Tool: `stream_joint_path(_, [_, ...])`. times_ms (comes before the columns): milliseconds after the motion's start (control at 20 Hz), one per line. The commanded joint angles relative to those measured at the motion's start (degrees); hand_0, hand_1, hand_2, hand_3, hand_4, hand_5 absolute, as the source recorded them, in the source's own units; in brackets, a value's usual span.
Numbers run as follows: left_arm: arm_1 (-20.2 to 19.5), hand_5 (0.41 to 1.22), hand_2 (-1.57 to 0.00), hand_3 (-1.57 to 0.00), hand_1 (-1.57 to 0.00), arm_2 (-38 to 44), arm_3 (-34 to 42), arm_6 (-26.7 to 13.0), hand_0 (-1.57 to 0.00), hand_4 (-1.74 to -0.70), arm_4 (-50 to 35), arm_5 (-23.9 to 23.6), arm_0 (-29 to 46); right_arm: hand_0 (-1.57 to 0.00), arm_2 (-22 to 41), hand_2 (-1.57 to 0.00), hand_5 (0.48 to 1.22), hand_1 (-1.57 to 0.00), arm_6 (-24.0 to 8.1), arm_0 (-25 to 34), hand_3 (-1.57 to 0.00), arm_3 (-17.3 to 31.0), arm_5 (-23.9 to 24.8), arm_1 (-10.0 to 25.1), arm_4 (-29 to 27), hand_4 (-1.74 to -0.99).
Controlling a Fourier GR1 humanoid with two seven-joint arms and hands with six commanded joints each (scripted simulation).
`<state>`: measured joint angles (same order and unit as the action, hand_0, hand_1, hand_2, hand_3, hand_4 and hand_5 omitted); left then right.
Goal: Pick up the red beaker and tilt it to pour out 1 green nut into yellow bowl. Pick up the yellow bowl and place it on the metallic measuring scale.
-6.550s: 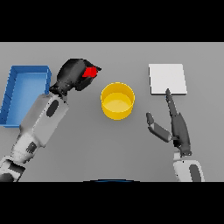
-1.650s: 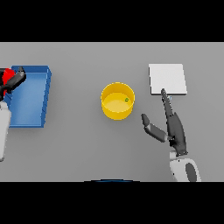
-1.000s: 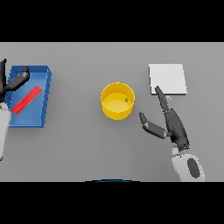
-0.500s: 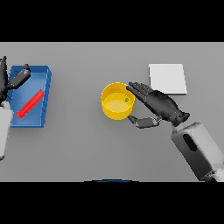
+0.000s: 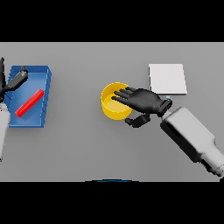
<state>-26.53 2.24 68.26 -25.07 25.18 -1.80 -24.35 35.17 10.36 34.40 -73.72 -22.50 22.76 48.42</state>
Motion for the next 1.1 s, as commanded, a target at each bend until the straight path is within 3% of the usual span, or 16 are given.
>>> stream_joint_path(0, [-0.11,0.701,0.0,0.0,0.0,-0.01,-0.34,-0.06,0.0,-0.75,0.21,-0.12,-0.09,0.0,0.81,0.0,0.722,0.0,0.1,0.61,0.0,1.06,-0.52,-0.96,0.21,-1.221])
stream_joint_path(200, [-0.08,0.699,0.0,0.0,0.0,-0.1,-1.01,0.66,0.0,-0.74,0.36,-0.32,-0.46,0.0,3.1,0.0,0.73,0.0,0.35,3.76,0.0,5.22,-2.03,-3.35,1.35,-1.245])
stream_joint_path(450, [-0.72,0.697,0.0,0.0,0.0,0.41,-0.98,0.82,0.0,-0.74,0.21,-0.34,0.03,0.0,4.63,0.0,0.734,0.0,0.96,6.57,0.0,8.48,-3.28,-3.72,2.61,-1.259])
stream_joint_path(850, [-1.04,0.699,0.0,0.0,0.0,0.52,-1.43,1.25,0.0,-0.75,0.18,-0.16,0.53,0.0,4.83,-0.02,0.758,0.0,-1.13,8.85,-0.07,14.07,-6.74,-6.2,2.03,-1.289])
stream_joint_path(900, [-0.92,0.7,0.0,0.0,0.0,0.57,-1.56,1.79,0.0,-0.75,-0.06,-0.11,0.52,0.0,4.64,-0.04,0.776,-0.01,-2.72,8.7,-0.1,14.93,-7.3,-7.47,1.7,-1.293])
stream_joint_path(950, [-0.95,0.701,0.0,0.0,0.0,0.57,-2.04,1.78,0.0,-0.75,0.08,-0.21,0.16,-0.03,4.6,-0.07,0.805,-0.04,-2.61,8.52,-0.14,14.81,-7.58,-7.31,1.57,-1.302])
stream_joint_path(1000, [-1.11,0.701,0.0,0.0,0.0,0.64,-2.57,2.03,0.0,-0.75,0.09,-0.13,-0.07,-0.16,4.71,-0.15,0.839,-0.14,-3.09,8.23,-0.18,14.34,-8.06,-7.31,1.54,-1.321])
stream_joint_path(1050, [-1.24,0.7,0.0,0.0,0.0,0.71,-2.12,1.88,0.0,-0.75,0.03,-0.1,0.15,-0.44,5.02,-0.38,0.915,-0.42,-2.46,7.75,-0.24,13.46,-8.29,-6.74,1.49,-1.351])
